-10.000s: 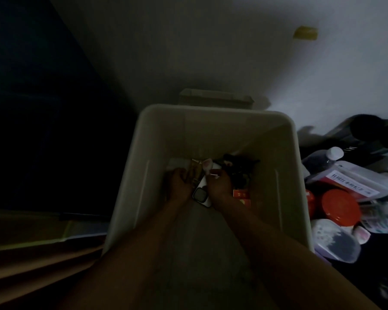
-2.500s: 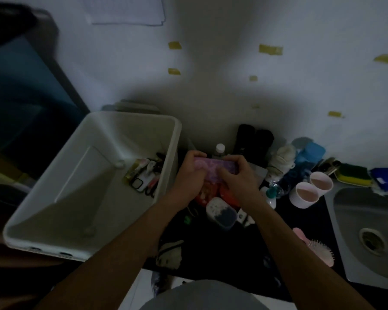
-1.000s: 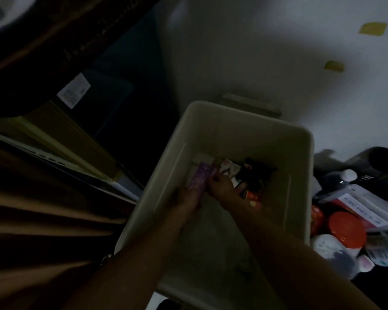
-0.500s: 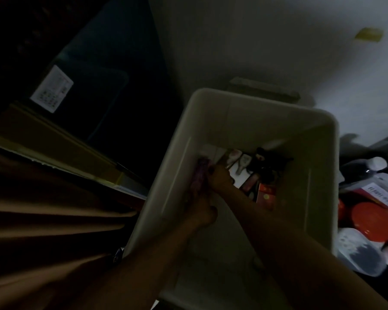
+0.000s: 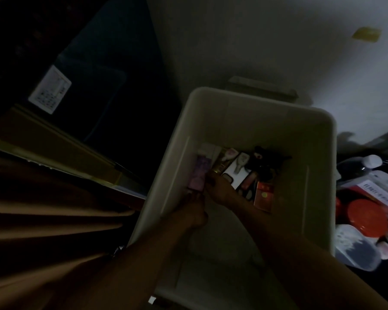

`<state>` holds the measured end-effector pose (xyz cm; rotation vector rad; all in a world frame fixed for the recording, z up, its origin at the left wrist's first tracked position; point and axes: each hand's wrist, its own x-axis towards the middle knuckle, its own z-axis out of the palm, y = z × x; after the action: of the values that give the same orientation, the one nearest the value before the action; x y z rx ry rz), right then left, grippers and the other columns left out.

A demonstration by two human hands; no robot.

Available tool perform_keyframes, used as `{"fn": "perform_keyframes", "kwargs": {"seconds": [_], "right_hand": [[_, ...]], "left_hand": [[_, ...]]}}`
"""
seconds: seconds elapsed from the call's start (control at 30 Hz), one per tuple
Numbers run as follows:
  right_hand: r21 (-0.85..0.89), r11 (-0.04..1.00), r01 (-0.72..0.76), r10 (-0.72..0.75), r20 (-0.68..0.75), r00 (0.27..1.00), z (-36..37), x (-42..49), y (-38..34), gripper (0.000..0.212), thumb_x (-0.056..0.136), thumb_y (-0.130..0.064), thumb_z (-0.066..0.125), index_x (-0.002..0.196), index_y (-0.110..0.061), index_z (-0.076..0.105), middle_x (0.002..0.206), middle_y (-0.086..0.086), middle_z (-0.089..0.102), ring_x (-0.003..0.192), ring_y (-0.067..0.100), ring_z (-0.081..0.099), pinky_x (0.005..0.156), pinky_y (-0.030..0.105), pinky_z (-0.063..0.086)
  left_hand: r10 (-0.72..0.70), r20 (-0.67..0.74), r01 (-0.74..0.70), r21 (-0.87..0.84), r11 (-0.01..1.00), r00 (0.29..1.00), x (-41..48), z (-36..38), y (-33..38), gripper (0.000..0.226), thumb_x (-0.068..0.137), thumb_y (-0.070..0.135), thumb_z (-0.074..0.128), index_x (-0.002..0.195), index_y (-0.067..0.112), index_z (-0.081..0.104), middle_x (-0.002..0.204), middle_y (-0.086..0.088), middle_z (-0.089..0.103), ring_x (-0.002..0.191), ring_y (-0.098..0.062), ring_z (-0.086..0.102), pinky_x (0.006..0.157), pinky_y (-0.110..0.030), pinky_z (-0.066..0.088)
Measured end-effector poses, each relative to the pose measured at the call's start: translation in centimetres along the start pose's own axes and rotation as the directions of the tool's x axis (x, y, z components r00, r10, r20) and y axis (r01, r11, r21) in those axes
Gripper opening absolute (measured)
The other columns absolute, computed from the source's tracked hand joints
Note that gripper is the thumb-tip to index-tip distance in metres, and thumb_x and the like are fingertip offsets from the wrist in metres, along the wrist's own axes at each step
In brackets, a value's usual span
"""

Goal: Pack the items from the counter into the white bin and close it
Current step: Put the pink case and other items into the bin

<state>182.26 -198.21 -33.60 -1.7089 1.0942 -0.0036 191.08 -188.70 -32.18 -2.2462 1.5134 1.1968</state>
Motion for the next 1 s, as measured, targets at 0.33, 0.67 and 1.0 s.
{"fn": "perform_keyframes", "kwargs": {"seconds": [0.33,0.67,1.0], "right_hand": [[0.130,0.990,-0.051,0.043,0.066,0.997,0.4,-1.6,-0.4,0.039,0.100,-0.015,0.047,0.138,-0.011,0.049,0.140,0.010,0.051,0.126,0.025,0.050,0.106,0.039,0.041],[0.139,0.986,-0.089,0.104,-0.104,0.989,-2.9,-6.1,-1.3,0.032,0.096,-0.005,0.045,0.125,0.002,0.058,0.127,0.020,0.057,0.115,0.028,0.054,0.080,0.022,0.041],[0.368,0.924,0.099,-0.040,-0.166,0.985,-10.2,-14.2,-3.7,0.028,0.097,-0.012,0.050,0.099,-0.034,0.067,0.098,-0.022,0.062,0.087,0.003,0.062,0.080,0.025,0.054]], "left_hand": [[0.030,0.036,-0.027,-0.080,0.996,0.999,0.6,-0.2,-0.2,0.061,0.097,0.021,0.050,0.151,0.007,0.027,0.154,-0.015,0.031,0.141,-0.029,0.033,0.117,-0.034,0.026],[0.105,-0.005,-0.104,-0.210,0.972,0.994,-2.0,-2.7,0.8,0.058,0.099,0.023,0.049,0.150,0.008,0.028,0.154,-0.012,0.033,0.139,-0.026,0.036,0.114,-0.029,0.029],[0.290,-0.438,-0.460,-0.352,0.815,0.851,-7.4,-4.4,6.0,0.047,0.094,0.011,0.051,0.140,0.008,0.043,0.149,-0.010,0.039,0.141,-0.025,0.034,0.119,-0.034,0.022]]}}
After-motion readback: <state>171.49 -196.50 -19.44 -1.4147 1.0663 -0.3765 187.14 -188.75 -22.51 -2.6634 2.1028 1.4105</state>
